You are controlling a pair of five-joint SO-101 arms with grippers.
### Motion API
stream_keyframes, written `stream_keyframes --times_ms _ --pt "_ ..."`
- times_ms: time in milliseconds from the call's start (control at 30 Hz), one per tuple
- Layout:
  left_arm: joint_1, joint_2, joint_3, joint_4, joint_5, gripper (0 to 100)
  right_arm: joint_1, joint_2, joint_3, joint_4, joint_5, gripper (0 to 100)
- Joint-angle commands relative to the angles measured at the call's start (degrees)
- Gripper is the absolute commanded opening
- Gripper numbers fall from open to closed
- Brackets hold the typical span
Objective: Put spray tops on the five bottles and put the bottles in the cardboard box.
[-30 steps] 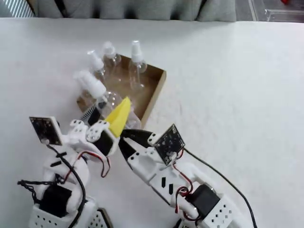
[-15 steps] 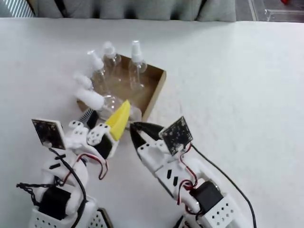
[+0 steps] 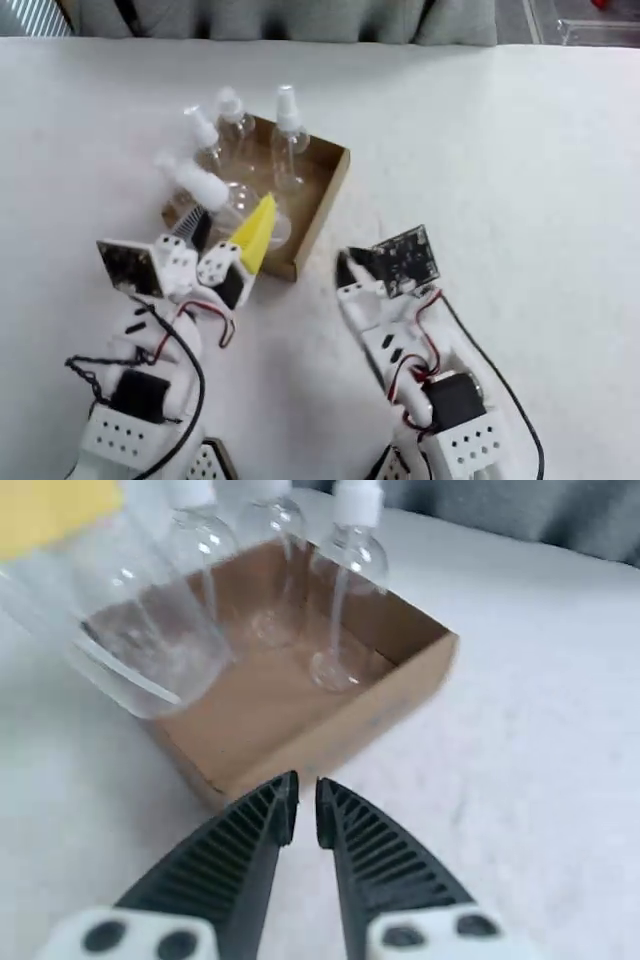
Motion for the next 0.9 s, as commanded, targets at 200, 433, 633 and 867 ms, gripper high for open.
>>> stream_keyframes --times_ms 200,433,633,867 --pt "-2.77 35.12 -18.2 -11.52 -0.88 2 25.63 -0.66 9.23 -3.21 7.91 1.6" --pt "-0.4 45.93 -18.46 -23.56 -8.35 2 31.16 0.75 16.97 -10.15 8.09 1.7" --pt "0.84 51.74 -18.9 -28.84 -8.79 2 30.64 1.36 16.97 -9.54 8.18 1.7" --pt "1.45 64.22 -21.01 -37.89 -9.05 2 30.64 1.36 16.97 -9.89 8.18 1.7"
